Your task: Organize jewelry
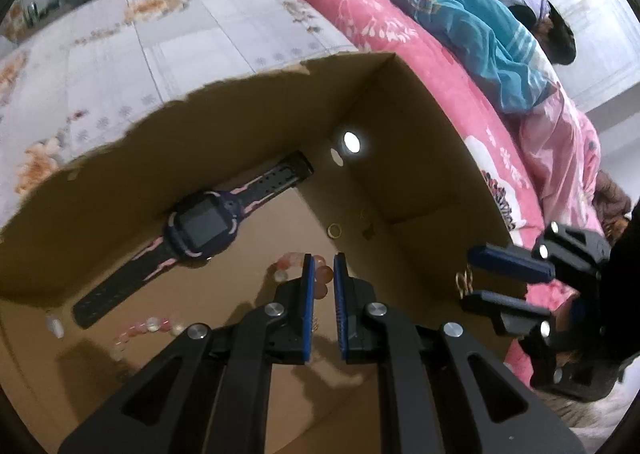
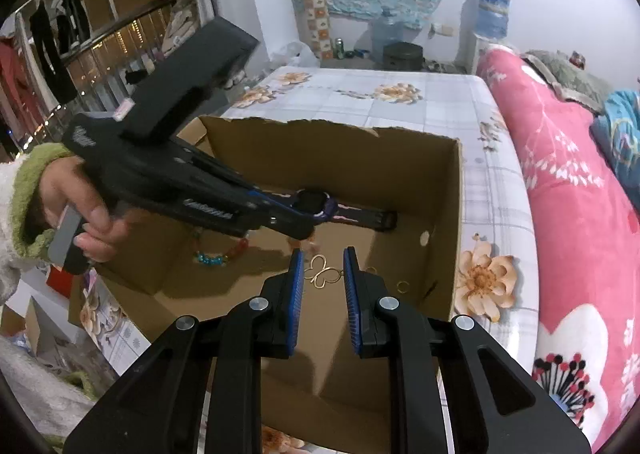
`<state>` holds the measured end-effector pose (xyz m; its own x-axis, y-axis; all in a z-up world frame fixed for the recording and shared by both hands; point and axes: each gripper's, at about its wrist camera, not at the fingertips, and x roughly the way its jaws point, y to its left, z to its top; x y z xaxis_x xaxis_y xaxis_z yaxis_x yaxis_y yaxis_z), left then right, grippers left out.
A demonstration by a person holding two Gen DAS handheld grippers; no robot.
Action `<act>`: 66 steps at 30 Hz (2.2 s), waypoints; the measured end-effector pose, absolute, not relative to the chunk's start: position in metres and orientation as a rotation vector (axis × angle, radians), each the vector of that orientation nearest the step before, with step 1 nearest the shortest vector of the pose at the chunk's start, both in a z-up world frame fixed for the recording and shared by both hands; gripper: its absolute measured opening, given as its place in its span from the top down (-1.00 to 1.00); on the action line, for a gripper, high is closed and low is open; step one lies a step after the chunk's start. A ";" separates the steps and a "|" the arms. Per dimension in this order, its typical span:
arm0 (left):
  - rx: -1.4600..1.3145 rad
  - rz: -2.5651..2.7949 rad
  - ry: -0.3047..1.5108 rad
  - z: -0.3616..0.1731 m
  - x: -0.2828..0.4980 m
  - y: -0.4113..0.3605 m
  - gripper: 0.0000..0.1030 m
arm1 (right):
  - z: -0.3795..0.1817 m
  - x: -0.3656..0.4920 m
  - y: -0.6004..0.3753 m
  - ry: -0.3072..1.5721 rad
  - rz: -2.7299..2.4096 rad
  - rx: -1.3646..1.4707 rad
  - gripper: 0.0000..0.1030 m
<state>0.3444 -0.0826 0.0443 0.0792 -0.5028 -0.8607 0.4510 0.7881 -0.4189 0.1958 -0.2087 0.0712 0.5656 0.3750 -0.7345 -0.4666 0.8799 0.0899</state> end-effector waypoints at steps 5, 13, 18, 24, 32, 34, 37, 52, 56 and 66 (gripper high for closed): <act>-0.018 -0.660 1.333 0.029 0.354 -0.082 0.82 | 0.067 0.198 -0.211 0.851 0.493 -0.120 0.66; -0.057 -0.653 1.312 0.040 0.350 -0.065 0.62 | 0.068 0.200 -0.207 0.878 0.504 -0.130 0.66; -0.074 -0.663 1.219 0.072 0.333 -0.049 0.56 | 0.060 0.212 -0.197 0.963 0.523 -0.133 0.66; -0.103 -0.629 1.064 0.114 0.295 -0.013 -0.02 | 0.048 0.232 -0.182 1.040 0.504 -0.151 0.65; -0.119 -0.518 0.907 0.137 0.238 0.035 -0.48 | 0.051 0.234 -0.181 1.033 0.468 -0.132 0.58; -0.130 -0.493 0.898 0.137 0.229 0.044 -0.50 | 0.054 0.233 -0.182 1.026 0.447 -0.132 0.58; -0.139 -0.457 0.881 0.134 0.216 0.055 -0.55 | 0.062 0.226 -0.188 0.997 0.427 -0.111 0.57; -0.326 -0.379 0.971 0.065 0.180 0.081 -0.67 | 0.062 0.190 -0.288 0.950 0.265 0.270 -0.02; -0.336 -0.424 0.999 0.054 0.179 0.065 -0.69 | 0.047 0.186 -0.276 1.008 0.361 0.315 -0.06; -0.260 -0.382 1.009 0.062 0.151 0.052 -0.70 | 0.054 0.138 -0.278 0.973 0.345 0.340 -0.06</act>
